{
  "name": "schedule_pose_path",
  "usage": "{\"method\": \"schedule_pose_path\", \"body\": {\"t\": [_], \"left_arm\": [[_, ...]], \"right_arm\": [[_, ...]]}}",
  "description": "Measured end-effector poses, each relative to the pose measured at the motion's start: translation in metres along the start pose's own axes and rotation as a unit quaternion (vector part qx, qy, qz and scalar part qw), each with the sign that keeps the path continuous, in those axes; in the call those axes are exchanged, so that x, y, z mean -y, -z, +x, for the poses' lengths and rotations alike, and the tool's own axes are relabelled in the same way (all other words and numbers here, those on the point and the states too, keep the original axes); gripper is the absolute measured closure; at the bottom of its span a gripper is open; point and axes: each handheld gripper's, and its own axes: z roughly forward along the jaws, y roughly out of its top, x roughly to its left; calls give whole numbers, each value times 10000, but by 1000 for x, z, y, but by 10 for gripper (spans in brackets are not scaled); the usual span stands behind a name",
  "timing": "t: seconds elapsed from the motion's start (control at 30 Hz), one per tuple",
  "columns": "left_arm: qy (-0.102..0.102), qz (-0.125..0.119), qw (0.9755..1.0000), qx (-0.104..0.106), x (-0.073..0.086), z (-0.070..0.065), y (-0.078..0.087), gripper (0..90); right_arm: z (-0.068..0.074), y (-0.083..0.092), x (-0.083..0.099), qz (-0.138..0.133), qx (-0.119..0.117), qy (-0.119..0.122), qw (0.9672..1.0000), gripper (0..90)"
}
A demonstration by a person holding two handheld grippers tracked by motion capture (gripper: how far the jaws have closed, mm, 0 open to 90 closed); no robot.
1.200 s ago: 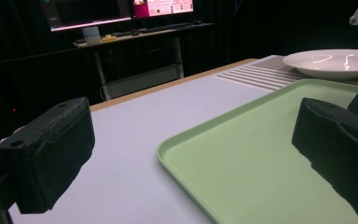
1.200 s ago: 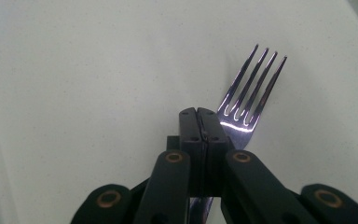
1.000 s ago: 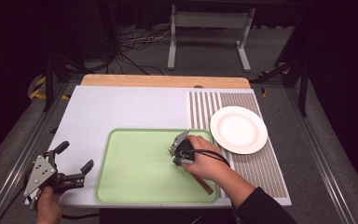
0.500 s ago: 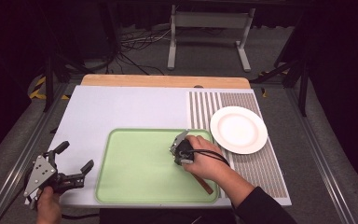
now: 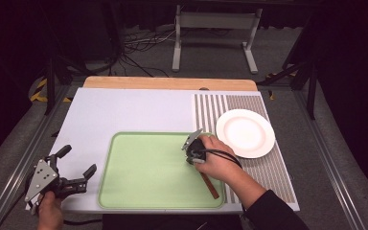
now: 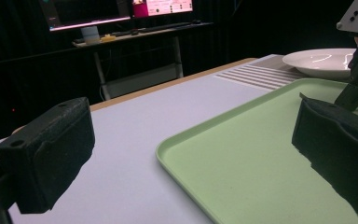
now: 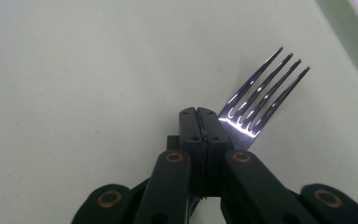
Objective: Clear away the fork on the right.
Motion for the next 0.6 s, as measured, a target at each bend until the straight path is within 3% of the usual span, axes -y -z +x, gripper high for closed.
{"method": "schedule_pose_path", "body": {"t": [0.6], "left_arm": [[-8,3,10000,-5,0,0,0,0]], "right_arm": [[-18,7,14,92,230,-278,9993,900]]}}
